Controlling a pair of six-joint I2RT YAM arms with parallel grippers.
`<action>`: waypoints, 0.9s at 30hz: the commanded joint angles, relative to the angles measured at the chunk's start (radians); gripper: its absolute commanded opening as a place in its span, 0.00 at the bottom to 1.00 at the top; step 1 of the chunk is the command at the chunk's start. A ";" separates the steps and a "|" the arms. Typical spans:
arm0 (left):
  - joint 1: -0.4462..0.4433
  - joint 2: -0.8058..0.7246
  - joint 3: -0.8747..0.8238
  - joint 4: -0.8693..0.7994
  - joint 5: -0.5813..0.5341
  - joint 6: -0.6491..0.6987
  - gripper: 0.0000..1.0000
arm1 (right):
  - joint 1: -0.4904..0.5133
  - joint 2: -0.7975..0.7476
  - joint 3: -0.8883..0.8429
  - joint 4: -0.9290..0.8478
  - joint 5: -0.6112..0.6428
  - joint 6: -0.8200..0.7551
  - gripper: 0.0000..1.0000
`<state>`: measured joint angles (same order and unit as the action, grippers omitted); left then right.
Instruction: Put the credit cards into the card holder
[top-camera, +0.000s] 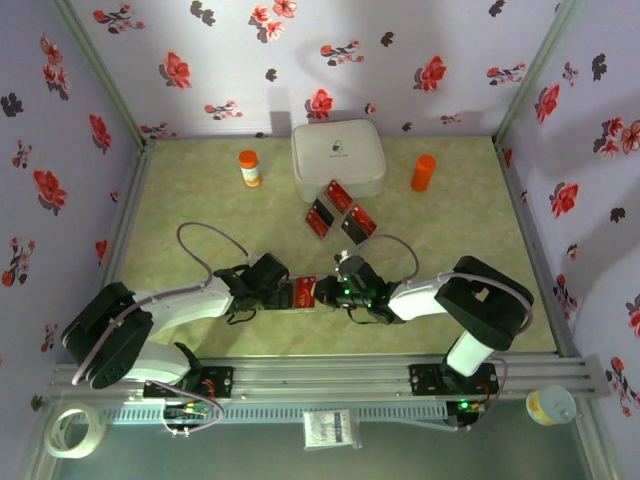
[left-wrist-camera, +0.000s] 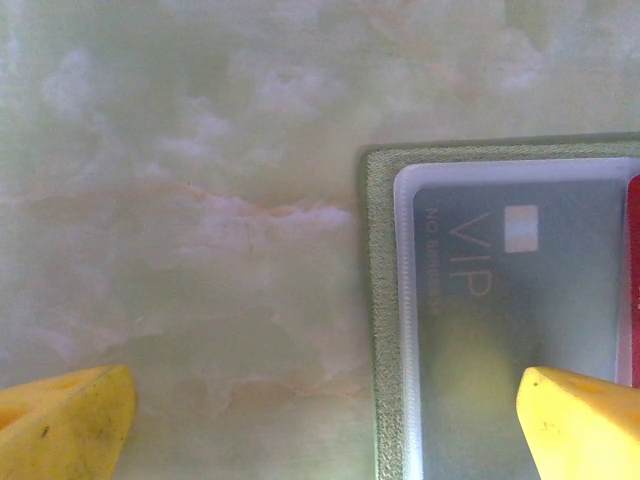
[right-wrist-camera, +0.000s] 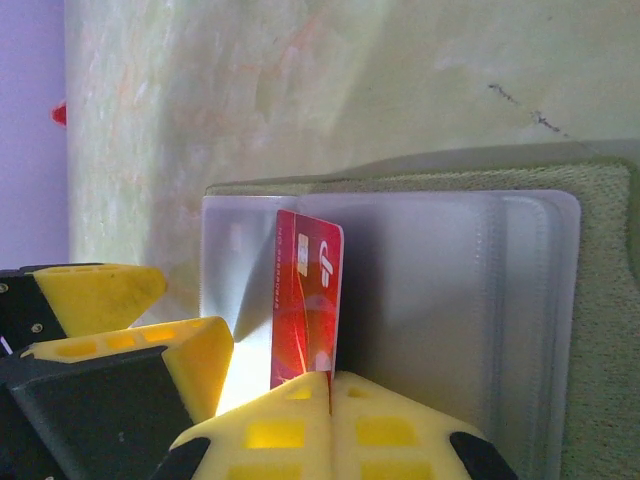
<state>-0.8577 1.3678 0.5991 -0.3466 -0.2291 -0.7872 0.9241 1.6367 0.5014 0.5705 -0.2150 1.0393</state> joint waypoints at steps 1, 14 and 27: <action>-0.009 0.005 -0.020 -0.045 0.001 -0.025 0.99 | 0.016 0.032 0.012 -0.061 -0.014 -0.028 0.00; -0.010 0.004 -0.018 -0.048 0.001 -0.023 0.99 | 0.017 -0.002 -0.002 -0.100 0.012 -0.032 0.00; -0.009 0.001 -0.020 -0.047 -0.001 -0.023 0.99 | 0.016 -0.023 -0.010 -0.131 0.026 -0.031 0.00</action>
<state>-0.8593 1.3678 0.5991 -0.3466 -0.2317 -0.7872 0.9287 1.6211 0.5034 0.5358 -0.2092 1.0389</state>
